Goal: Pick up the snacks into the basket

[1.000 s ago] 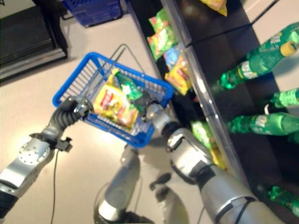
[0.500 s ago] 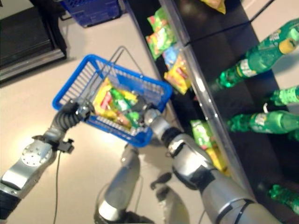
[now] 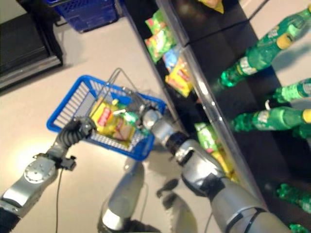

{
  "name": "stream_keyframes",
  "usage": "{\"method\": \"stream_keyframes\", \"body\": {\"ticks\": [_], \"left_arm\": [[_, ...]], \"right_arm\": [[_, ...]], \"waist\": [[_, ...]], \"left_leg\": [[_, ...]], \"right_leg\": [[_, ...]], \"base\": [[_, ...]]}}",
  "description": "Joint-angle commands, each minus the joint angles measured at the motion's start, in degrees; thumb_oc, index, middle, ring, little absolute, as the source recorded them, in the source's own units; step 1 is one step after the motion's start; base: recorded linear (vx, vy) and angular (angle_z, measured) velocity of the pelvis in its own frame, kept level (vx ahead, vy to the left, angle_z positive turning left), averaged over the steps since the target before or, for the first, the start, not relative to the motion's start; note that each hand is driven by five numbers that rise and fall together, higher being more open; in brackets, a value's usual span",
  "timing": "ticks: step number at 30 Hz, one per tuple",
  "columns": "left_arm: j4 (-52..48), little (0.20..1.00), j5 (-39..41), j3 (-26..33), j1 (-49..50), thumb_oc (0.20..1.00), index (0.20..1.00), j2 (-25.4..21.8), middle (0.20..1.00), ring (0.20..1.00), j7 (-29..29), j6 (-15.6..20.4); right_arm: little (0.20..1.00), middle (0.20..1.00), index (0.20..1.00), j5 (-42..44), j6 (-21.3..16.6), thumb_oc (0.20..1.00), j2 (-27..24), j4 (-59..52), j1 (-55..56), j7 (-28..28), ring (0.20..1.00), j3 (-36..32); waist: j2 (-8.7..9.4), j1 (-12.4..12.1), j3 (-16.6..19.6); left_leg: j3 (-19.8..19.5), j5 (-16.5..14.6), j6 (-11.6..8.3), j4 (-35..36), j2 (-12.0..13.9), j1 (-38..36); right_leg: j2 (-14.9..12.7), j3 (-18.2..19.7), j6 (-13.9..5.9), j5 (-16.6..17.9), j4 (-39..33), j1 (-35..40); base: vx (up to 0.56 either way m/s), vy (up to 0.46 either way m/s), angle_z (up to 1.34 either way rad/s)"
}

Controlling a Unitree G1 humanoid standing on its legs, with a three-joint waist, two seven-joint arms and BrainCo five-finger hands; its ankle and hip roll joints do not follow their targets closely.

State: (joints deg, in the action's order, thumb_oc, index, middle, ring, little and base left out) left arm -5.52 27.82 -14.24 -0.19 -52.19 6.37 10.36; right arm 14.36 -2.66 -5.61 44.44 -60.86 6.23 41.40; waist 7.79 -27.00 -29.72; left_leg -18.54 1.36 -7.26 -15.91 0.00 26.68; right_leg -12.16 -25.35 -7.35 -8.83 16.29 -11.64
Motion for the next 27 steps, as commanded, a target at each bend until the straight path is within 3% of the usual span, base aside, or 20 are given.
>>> {"method": "stream_keyframes", "body": {"ticks": [1, 7, 8, 10, 14, 15, 22, 23, 27], "left_arm": [[-7.35, 0.2, -0.49, 8.22, -1.63, 0.2, 0.2, 2.21, 0.2, 0.2, 0.99, 10.05], [-1.42, 0.2, -3.42, 11.1, 2.27, 0.2, 0.2, 3.18, 0.2, 0.2, 1.96, 9.19], [-1.41, 0.2, -3.43, 11.04, 2.26, 0.2, 0.2, 3.2, 0.2, 0.2, 1.96, 9.2], [5.21, 0.2, -5.67, 11.8, 4.13, 0.2, 0.2, 4.99, 0.2, 0.2, 1.67, 8.41], [8.24, 0.2, -6.48, 12.46, 5.08, 0.2, 0.2, 5.92, 0.2, 0.2, 1.36, 8.4], [14.29, 0.2, -7.59, 12.84, 5.16, 0.2, 0.2, 8.47, 0.2, 0.2, 1.71, 8.07], [25.08, 0.2, -8.38, 14.42, 4.55, 0.2, 0.2, 13.62, 0.2, 0.2, 2.53, 7.12], [30.86, 0.2, -9.14, 15.1, 3.25, 0.2, 0.2, 16.66, 0.2, 0.2, 3.79, 6.88], [37.87, 0.2, -8.25, 16.3, 1.54, 0.2, 0.2, 19.78, 0.2, 0.2, 5.26, 6.53]], "right_arm": [[1.0, 1.0, 1.0, 4.94, -4.65, 1.0, -1.49, -9.47, -1.3, -1.1, 1.0, 0.7], [1.0, 1.0, 1.0, 8.2, -7.1, 1.0, -14.69, -29.85, 7.53, -3.94, 1.0, -1.35], [1.0, 1.0, 1.0, 8.2, -7.03, 1.0, -14.78, -29.97, 7.63, -3.93, 1.0, -1.36], [1.0, 1.0, 1.0, 12.21, -8.59, 1.0, -20.78, -40.02, 15.18, -8.13, 1.0, -3.36], [1.0, 1.0, 1.0, 13.55, -9.05, 1.0, -23.46, -43.93, 18.49, -10.06, 1.0, -4.66], [1.0, 1.0, 1.0, 15.54, -9.39, 1.0, -25.5, -47.11, 22.26, -12.47, 1.0, -5.99], [1.0, 1.0, 1.0, 16.28, -8.95, 1.0, -27.71, -51.13, 28.66, -15.87, 1.0, -7.84], [1.0, 1.0, 1.0, 17.84, -8.47, 1.0, -27.02, -50.77, 33.29, -17.32, 1.0, -9.1], [1.0, 1.0, 1.0, 18.15, -7.78, 1.0, -25.37, -47.62, 36.48, -18.48, 1.0, -8.53]], "waist": [[0.9, 2.29, 1.74], [2.7, 4.78, 2.21], [2.66, 4.76, 2.24], [3.31, 6.12, 3.22], [3.46, 6.74, 3.79], [3.68, 7.78, 5.07], [3.85, 9.86, 7.74], [3.72, 11.19, 9.51], [3.32, 12.34, 11.34]], "left_leg": [[4.41, -0.65, 5.76, -0.34, -2.45, 0.39], [5.62, -0.56, 5.62, 0.3, -1.95, -0.76], [5.61, -0.56, 5.62, 0.32, -1.95, -0.77], [5.99, -0.34, 5.55, 1.22, -1.62, -1.97], [6.27, -0.18, 5.51, 1.77, -1.43, -2.75], [6.88, 0.03, 5.41, 2.82, -0.96, -4.35], [7.95, 0.71, 5.3, 5.23, -0.31, -7.64], [8.7, 0.87, 5.17, 6.46, 0.08, -9.65], [9.38, 0.95, 5.04, 7.52, 0.49, -11.62]], "right_leg": [[-2.3, 1.67, -1.07, 10.74, -1.18, -2.7], [-2.37, 2.2, -1.22, 11.06, -1.64, -2.24], [-2.37, 2.19, -1.22, 11.07, -1.64, -2.23], [-2.38, 2.39, -1.44, 11.3, -2.26, -1.46], [-2.37, 2.5, -1.54, 11.45, -2.65, -0.98], [-2.33, 3.03, -1.67, 11.65, -3.26, -0.09], [-2.22, 3.71, -1.78, 12.02, -4.79, 1.73], [-2.06, 4.15, -1.83, 11.87, -5.59, 2.98], [-1.92, 4.51, -1.87, 11.74, -6.21, 4.15]], "base": [[-0.1, 0.045, -0.07], [-0.02, 0.0, -0.1], [-0.02, -0.003, -0.12], [-0.02, -0.017, -0.1], [0.0, -0.005, -0.12], [0.01, 0.009, -0.09], [0.02, 0.002, -0.19], [0.04, 0.003, -0.08], [0.03, -0.012, -0.07]]}}
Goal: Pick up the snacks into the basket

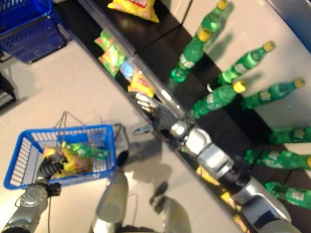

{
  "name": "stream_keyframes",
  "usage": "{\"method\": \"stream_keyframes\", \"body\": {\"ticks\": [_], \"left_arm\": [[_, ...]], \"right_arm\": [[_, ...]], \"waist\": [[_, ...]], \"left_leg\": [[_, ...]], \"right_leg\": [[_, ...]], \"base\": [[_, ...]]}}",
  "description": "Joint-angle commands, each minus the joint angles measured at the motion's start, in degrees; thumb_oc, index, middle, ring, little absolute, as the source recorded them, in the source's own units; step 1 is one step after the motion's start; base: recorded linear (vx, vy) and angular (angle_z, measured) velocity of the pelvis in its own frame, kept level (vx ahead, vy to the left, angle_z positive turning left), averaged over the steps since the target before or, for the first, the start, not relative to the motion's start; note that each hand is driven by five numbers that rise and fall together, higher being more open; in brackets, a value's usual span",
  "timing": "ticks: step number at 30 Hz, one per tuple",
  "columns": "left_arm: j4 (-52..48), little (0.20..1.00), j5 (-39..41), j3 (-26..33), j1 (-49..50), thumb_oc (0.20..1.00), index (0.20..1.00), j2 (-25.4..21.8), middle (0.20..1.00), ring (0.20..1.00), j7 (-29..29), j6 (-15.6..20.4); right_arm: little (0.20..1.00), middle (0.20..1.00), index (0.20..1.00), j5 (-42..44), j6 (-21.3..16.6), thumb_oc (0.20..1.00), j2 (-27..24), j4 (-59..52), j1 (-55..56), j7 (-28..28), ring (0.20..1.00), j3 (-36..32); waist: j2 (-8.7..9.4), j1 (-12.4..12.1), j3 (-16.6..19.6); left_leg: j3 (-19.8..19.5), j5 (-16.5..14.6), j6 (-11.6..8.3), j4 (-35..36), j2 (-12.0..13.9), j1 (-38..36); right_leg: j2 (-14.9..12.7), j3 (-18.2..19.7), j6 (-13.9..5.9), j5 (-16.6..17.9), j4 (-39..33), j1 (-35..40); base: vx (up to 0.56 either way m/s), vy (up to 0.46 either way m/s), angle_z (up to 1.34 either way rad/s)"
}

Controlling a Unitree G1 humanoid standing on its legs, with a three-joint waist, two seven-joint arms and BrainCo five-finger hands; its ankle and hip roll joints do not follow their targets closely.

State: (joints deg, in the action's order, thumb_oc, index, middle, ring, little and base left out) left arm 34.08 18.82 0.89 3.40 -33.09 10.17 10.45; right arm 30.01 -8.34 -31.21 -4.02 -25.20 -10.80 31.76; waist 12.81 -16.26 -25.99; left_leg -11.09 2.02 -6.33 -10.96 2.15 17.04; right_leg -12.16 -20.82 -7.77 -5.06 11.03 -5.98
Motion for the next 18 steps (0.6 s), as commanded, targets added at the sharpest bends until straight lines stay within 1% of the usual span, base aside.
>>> {"method": "stream_keyframes", "body": {"ticks": [1, 5, 6, 7, 9, 11, 14, 16, 17, 18], "left_arm": [[0.48, 0.2, 0.6, 1.57, -2.41, 0.2, 0.2, 1.44, 0.2, 0.2, 1.9, 6.42], [8.57, 0.2, 2.38, 2.46, -3.97, 0.2, 0.2, 5.23, 0.2, 0.2, 2.96, 5.91], [12.31, 0.2, 4.39, 3.26, -4.36, 0.2, 0.2, 7.03, 0.2, 0.2, 2.44, 5.58], [12.36, 0.2, 4.42, 3.25, -4.35, 0.2, 0.2, 7.02, 0.2, 0.2, 2.41, 5.62], [16.45, 0.2, 5.82, 4.0, -4.71, 0.2, 0.2, 8.85, 0.2, 0.2, 2.31, 5.16], [21.4, 0.2, 8.32, 4.94, -5.2, 0.2, 0.2, 10.99, 0.2, 0.2, 1.75, 4.27], [29.0, 0.2, 8.99, 6.18, -5.33, 0.2, 0.2, 12.56, 0.2, 0.2, 1.0, 3.04], [32.99, 0.2, 10.6, 7.49, -5.5, 0.2, 0.2, 13.87, 0.2, 0.2, 0.44, 2.4], [35.12, 0.2, 11.21, 8.26, -5.45, 0.2, 0.2, 14.52, 0.2, 0.2, 0.38, 1.96], [35.58, 0.2, 11.64, 8.6, -5.02, 0.2, 0.2, 14.74, 0.2, 0.2, 0.13, 2.11]], "right_arm": [[1.0, 1.0, 1.0, 3.22, -1.5, 1.0, 0.56, 1.98, 2.38, -2.31, 1.0, 1.59], [1.0, 1.0, 1.0, 4.43, 0.38, 1.0, 4.24, 10.84, 8.73, -4.24, 1.0, 3.33], [1.0, 1.0, 1.0, 3.22, 1.12, 1.0, 5.84, 14.59, 11.45, -4.52, 1.0, 3.76], [1.0, 1.0, 1.0, 3.19, 1.09, 1.0, 5.86, 14.62, 11.47, -4.52, 1.0, 3.78], [1.0, 1.0, 1.0, 2.22, 1.99, 1.0, 6.98, 18.82, 14.61, -5.17, 1.0, 4.28], [1.0, 1.0, 1.0, -0.58, 2.59, 1.0, 7.94, 23.85, 16.64, -5.26, 1.0, 4.43], [1.0, 1.0, 1.0, -3.45, 3.04, 1.0, 9.09, 29.89, 19.84, -4.59, 1.0, 2.92], [1.0, 1.0, 1.0, -3.15, 3.32, 1.0, 10.24, 34.57, 21.61, -3.56, 1.0, 0.84], [1.0, 1.0, 1.0, -2.2, 3.17, 1.0, 10.72, 36.93, 22.98, -2.85, 1.0, -1.2], [1.0, 1.0, 1.0, -2.22, 3.29, 1.0, 10.85, 36.67, 23.65, -3.16, 1.0, -1.62]], "waist": [[-1.98, 2.0, 8.3], [-3.09, 3.51, 11.51], [-3.91, 4.29, 13.24], [-3.92, 4.27, 13.26], [-4.72, 5.22, 15.07], [-5.51, 6.18, 16.94], [-6.58, 7.66, 19.35], [-7.32, 8.64, 20.94], [-7.71, 9.66, 21.69], [-7.9, 9.88, 22.19]], "left_leg": [[2.22, 0.28, 4.05, 3.02, -1.51, -2.8], [3.26, 0.42, 3.94, 5.18, -1.01, -5.94], [3.81, 0.57, 3.89, 6.44, -0.81, -7.54], [3.83, 0.59, 3.88, 6.53, -0.78, -7.62], [4.39, 0.76, 3.8, 7.72, -0.52, -9.13], [5.03, 0.8, 3.72, 8.9, -0.26, -10.65], [6.01, 0.9, 3.61, 10.38, 0.23, -12.69], [6.83, 1.03, 3.58, 11.4, 0.61, -14.04], [7.29, 1.16, 3.54, 11.86, 0.81, -14.46], [7.56, 1.2, 3.53, 12.15, 0.94, -14.91]], "right_leg": [[-1.82, 0.35, -1.45, 7.92, -1.21, -1.06], [-1.22, 1.26, -1.5, 7.79, -2.81, 1.07], [-0.94, 1.74, -1.53, 7.84, -3.64, 2.14], [-0.91, 1.75, -1.52, 7.86, -3.69, 2.19], [-0.77, 2.14, -1.61, 8.06, -4.42, 3.16], [-0.71, 2.53, -1.77, 8.23, -5.26, 4.19], [-0.52, 3.5, -1.86, 8.53, -6.21, 5.34], [-0.32, 4.2, -1.85, 8.64, -6.78, 5.88], [-0.23, 4.75, -1.85, 8.76, -7.04, 5.97], [-0.13, 5.06, -1.8, 8.7, -7.13, 6.05]], "base": [[0.02, 0.008, -0.08], [0.05, -0.002, -0.18], [0.06, 0.008, -0.12], [0.06, 0.006, -0.11], [0.05, 0.005, -0.19], [0.06, 0.0, -0.2], [0.05, 0.001, -0.18], [0.03, -0.009, -0.31], [0.02, -0.006, -0.36], [0.02, -0.015, -0.21]]}}
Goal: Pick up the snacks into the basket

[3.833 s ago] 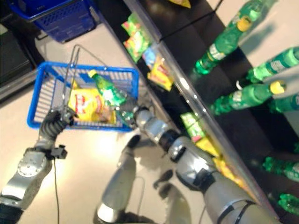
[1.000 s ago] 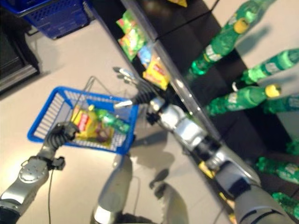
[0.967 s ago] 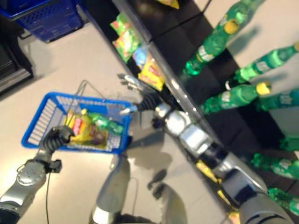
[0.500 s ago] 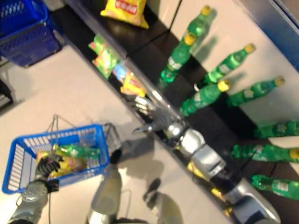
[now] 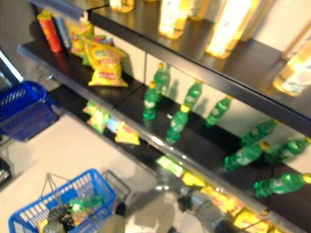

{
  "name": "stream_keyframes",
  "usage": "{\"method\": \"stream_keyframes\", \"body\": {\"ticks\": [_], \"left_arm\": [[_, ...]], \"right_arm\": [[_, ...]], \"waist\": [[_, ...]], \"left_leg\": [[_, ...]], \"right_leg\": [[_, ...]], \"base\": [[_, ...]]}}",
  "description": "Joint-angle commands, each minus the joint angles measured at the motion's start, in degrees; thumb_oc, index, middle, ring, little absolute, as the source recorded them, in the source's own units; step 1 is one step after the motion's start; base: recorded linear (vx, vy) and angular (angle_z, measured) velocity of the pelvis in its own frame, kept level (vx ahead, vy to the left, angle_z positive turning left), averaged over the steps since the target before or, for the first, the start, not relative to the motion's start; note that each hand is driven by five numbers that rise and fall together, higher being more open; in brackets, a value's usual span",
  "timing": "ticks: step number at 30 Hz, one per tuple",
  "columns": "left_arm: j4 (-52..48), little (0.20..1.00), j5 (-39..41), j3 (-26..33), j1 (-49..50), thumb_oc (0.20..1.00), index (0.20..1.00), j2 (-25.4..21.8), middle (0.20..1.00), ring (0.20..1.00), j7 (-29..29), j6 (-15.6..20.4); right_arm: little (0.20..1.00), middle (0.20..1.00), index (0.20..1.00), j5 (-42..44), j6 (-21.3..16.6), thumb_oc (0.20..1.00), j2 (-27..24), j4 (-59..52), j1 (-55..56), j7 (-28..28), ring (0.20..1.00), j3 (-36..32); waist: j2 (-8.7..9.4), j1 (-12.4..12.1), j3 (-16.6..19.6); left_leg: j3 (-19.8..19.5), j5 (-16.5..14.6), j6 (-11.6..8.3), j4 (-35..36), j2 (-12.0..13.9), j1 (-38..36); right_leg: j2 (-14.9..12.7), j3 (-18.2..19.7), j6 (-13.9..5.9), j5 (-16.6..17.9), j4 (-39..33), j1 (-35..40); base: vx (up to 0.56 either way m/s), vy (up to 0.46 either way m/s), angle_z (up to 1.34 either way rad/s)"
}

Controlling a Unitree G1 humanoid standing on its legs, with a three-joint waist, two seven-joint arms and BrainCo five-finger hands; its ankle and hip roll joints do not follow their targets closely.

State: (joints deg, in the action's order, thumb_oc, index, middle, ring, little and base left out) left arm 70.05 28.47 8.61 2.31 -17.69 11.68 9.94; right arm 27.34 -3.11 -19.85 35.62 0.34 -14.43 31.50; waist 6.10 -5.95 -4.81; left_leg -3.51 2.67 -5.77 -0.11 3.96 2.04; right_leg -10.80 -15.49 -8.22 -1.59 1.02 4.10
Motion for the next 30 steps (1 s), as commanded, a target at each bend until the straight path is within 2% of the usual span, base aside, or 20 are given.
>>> {"method": "stream_keyframes", "body": {"ticks": [1, 7, 8, 12, 16, 23, 30], "left_arm": [[1.14, 0.2, 2.22, 1.61, -3.82, 0.2, 0.2, -0.21, 0.2, 0.2, -1.76, 2.18], [4.04, 0.2, 1.83, 1.87, -1.19, 0.2, 0.2, 2.15, 0.2, 0.2, -2.43, 1.84], [4.87, 0.2, 1.65, 1.72, -0.65, 0.2, 0.2, 2.76, 0.2, 0.2, -2.87, 1.7], [6.64, 0.2, 2.43, 2.31, 0.47, 0.2, 0.2, 4.29, 0.2, 0.2, -3.43, 1.4], [8.65, 0.2, 3.45, 1.9, 1.62, 0.2, 0.2, 6.49, 0.2, 0.2, -4.11, 0.63], [10.96, 0.2, 3.05, 1.18, 1.05, 0.2, 0.2, 7.37, 0.2, 0.2, -4.49, -0.3], [12.08, 0.2, 4.12, 0.73, 0.72, 0.2, 0.2, 7.59, 0.2, 0.2, -5.16, -0.57]], "right_arm": [[1.0, 1.0, 1.0, 0.81, -2.19, 1.0, 0.12, -0.8, -0.76, 1.14, 1.0, -2.8], [1.0, 1.0, 1.0, -1.46, -3.3, 1.0, 2.32, 9.69, 2.3, 3.96, 1.0, -9.38], [1.0, 1.0, 1.0, -3.91, -3.73, 1.0, 3.33, 14.67, 3.0, 5.58, 1.0, -11.36], [1.0, 1.0, 1.0, -8.78, -4.13, 1.0, 4.79, 22.77, 4.3, 9.01, 1.0, -15.41], [1.0, 1.0, 1.0, -7.99, -4.19, 1.0, 6.29, 34.48, 3.9, 13.85, 1.0, -23.31], [1.0, 1.0, 1.0, -12.03, -2.91, 1.0, 6.84, 42.91, 3.38, 17.84, 1.0, -26.51], [1.0, 1.0, 1.0, -4.01, -2.58, 1.0, 8.38, 46.61, 3.07, 17.92, 1.0, -30.72]], "waist": [[-1.35, 0.17, 1.61], [-2.6, 1.98, 3.61], [-2.86, 2.43, 4.29], [-3.57, 3.34, 4.95], [-4.45, 4.2, 5.53], [-4.54, 4.96, 5.98], [-4.37, 5.5, 6.27]], "left_leg": [[0.25, 0.66, 2.96, 1.79, -0.73, -0.38], [1.53, 1.55, 2.57, 3.85, -0.17, -2.08], [1.65, 1.64, 2.47, 4.19, -0.15, -2.31], [2.27, 1.44, 2.38, 4.52, -0.01, -3.15], [2.94, 1.47, 2.28, 5.11, 0.29, -3.75], [3.49, 1.53, 1.68, 5.11, 0.55, -2.99], [3.78, 1.27, 1.46, 5.11, 1.06, -3.38]], "right_leg": [[-1.35, 0.07, -1.32, 5.26, 2.65, -3.84], [-0.82, 1.08, -1.27, 5.73, 1.12, -3.2], [-0.66, 1.27, -1.27, 5.98, 0.29, -2.88], [-0.54, 2.09, -1.32, 6.75, -1.29, -2.33], [-0.25, 3.14, -1.38, 7.4, -2.74, -2.2], [-0.02, 3.2, -1.5, 8.47, -4.99, -1.98], [0.54, 3.9, -1.36, 8.72, -5.72, -1.66]], "base": [[0.03, -0.016, -0.2], [0.0, -0.024, -0.17], [0.0, -0.036, -0.06], [0.01, -0.033, -0.07], [0.01, -0.018, -0.12], [0.0, -0.017, -0.05], [0.01, -0.014, -0.02]]}}
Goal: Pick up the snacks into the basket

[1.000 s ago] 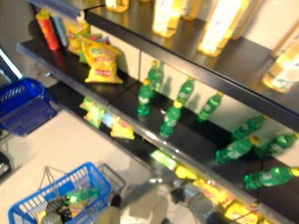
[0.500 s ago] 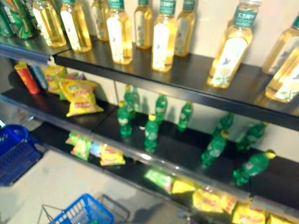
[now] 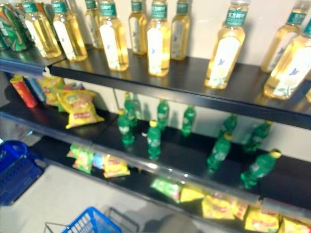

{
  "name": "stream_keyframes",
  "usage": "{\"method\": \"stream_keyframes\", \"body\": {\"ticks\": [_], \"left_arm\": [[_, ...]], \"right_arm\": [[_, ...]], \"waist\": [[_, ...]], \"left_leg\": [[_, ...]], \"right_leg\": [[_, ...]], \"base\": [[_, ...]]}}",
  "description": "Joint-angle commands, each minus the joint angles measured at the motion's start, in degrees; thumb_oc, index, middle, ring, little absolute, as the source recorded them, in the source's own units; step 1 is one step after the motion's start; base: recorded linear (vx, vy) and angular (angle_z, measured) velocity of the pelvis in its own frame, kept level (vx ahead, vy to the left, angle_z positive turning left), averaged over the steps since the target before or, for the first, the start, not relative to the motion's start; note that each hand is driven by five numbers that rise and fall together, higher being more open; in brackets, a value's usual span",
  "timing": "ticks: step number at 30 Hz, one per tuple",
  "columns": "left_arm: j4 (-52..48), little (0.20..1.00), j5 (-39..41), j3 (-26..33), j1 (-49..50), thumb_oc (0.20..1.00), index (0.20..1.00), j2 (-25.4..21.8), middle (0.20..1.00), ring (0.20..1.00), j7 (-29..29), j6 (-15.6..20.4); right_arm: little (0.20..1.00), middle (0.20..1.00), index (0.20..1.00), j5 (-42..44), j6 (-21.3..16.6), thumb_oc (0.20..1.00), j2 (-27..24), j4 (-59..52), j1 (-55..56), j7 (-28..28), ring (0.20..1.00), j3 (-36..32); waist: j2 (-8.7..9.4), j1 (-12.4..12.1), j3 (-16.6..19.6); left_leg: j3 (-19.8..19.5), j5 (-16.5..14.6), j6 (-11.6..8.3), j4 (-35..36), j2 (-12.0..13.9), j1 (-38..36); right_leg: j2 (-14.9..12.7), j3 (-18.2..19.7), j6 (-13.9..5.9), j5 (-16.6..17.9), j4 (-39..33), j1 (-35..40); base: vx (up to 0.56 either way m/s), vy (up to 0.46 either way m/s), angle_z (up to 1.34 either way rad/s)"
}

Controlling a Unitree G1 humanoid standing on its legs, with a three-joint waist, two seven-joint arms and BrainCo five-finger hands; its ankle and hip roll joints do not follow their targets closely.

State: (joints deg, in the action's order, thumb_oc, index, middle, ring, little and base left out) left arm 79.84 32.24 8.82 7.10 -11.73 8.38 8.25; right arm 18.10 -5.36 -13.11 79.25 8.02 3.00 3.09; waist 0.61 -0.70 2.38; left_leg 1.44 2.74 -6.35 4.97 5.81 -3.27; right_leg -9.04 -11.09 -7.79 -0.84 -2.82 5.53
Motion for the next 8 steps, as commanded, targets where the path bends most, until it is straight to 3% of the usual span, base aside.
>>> {"method": "stream_keyframes", "body": {"ticks": [1, 8], "left_arm": [[2.35, 0.2, 0.57, 0.24, -4.14, 0.2, 0.2, 1.73, 0.2, 0.2, -2.04, 1.18], [2.31, 0.2, 0.82, -0.29, -3.75, 0.2, 0.2, 1.98, 0.2, 0.2, -2.6, 1.45]], "right_arm": [[1.0, 1.0, 1.0, 6.55, -0.4, 1.0, 1.92, 2.97, -4.72, 0.19, 1.0, -2.54], [1.0, 1.0, 1.0, 8.64, -0.26, 1.0, 2.15, 3.53, -4.84, -0.44, 1.0, -3.16]], "waist": [[1.19, 0.36, -0.86], [1.17, 0.59, -0.41]], "left_leg": [[-1.15, 1.15, 2.01, 0.03, -0.78, 1.93], [-0.6, 0.93, 1.96, 0.03, -0.69, 2.04]], "right_leg": [[-1.16, -0.33, -1.78, 7.98, -1.95, -3.11], [-1.11, 0.38, -1.81, 8.19, -2.18, -3.43]], "base": [[0.01, -0.016, -0.05], [0.0, -0.006, -0.06]]}}
